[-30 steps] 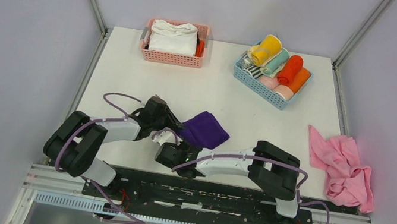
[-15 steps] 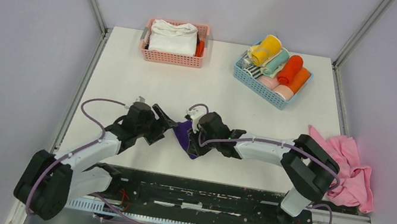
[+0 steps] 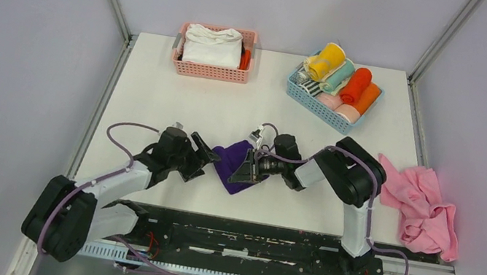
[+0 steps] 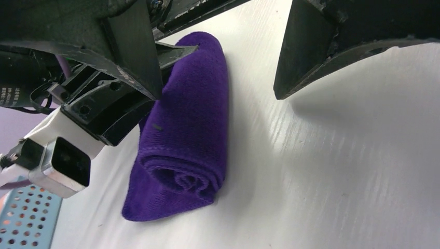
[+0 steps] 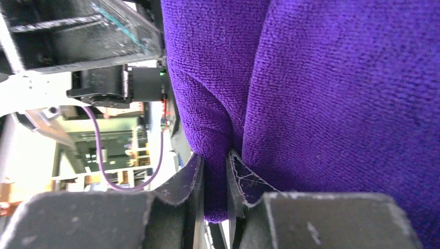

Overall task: Roll the towels
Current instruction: Roll the towel at the center of the board, then pick up the towel at the center of the board.

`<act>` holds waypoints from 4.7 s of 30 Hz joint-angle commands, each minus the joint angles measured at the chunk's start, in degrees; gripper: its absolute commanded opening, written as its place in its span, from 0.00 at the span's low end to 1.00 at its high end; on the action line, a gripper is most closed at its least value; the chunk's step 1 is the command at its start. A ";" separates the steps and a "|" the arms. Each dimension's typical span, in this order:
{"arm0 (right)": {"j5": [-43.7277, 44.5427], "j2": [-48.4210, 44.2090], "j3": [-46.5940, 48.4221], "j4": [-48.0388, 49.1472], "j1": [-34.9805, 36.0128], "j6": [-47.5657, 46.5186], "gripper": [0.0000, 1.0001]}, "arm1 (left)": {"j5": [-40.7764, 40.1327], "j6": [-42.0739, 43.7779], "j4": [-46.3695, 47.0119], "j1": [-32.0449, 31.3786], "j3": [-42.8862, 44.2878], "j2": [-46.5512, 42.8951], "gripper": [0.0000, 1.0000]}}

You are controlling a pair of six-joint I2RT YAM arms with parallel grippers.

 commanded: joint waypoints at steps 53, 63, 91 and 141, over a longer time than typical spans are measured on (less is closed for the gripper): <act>75.34 -5.76 21.69 -60.57 25.40 -43.11 0.57 | -3.52 5.47 4.06 -4.16 10.69 29.52 0.78; 42.46 -14.04 16.61 -59.63 16.83 -37.80 0.21 | -5.98 6.43 2.11 -1.60 7.67 12.30 0.87; -2.20 0.87 12.04 -33.52 -0.96 -12.49 0.28 | -5.52 4.40 3.20 -0.60 4.08 12.87 0.83; 64.64 -0.32 27.09 -64.06 20.90 -43.90 0.63 | -1.02 10.65 -1.63 -3.15 16.32 36.46 0.75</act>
